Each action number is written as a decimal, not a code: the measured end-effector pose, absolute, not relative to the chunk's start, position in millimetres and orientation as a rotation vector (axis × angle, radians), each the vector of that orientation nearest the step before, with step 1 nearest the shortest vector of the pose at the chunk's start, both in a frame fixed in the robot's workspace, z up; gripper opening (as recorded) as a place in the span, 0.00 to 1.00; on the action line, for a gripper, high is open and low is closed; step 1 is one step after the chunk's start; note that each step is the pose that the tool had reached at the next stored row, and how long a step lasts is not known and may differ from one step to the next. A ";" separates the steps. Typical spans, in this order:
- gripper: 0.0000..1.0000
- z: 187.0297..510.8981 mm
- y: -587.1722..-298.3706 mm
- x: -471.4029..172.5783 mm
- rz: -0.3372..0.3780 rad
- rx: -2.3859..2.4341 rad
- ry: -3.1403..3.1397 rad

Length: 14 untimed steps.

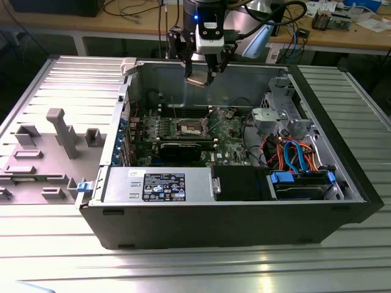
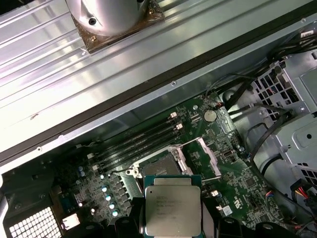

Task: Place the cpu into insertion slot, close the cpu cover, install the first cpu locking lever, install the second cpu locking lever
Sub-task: 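Place the cpu into insertion slot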

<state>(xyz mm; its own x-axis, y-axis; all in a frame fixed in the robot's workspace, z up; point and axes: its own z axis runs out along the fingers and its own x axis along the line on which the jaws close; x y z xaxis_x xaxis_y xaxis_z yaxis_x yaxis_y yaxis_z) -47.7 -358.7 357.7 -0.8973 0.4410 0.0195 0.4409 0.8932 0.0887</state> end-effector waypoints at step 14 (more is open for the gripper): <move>0.55 356.8 -358.8 -47.7 0.142 0.813 3.027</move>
<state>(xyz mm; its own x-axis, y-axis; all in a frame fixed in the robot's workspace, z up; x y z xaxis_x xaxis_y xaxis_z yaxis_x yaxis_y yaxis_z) -47.7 -358.8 356.8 -0.8656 0.5003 0.0194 0.4999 0.8616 0.0885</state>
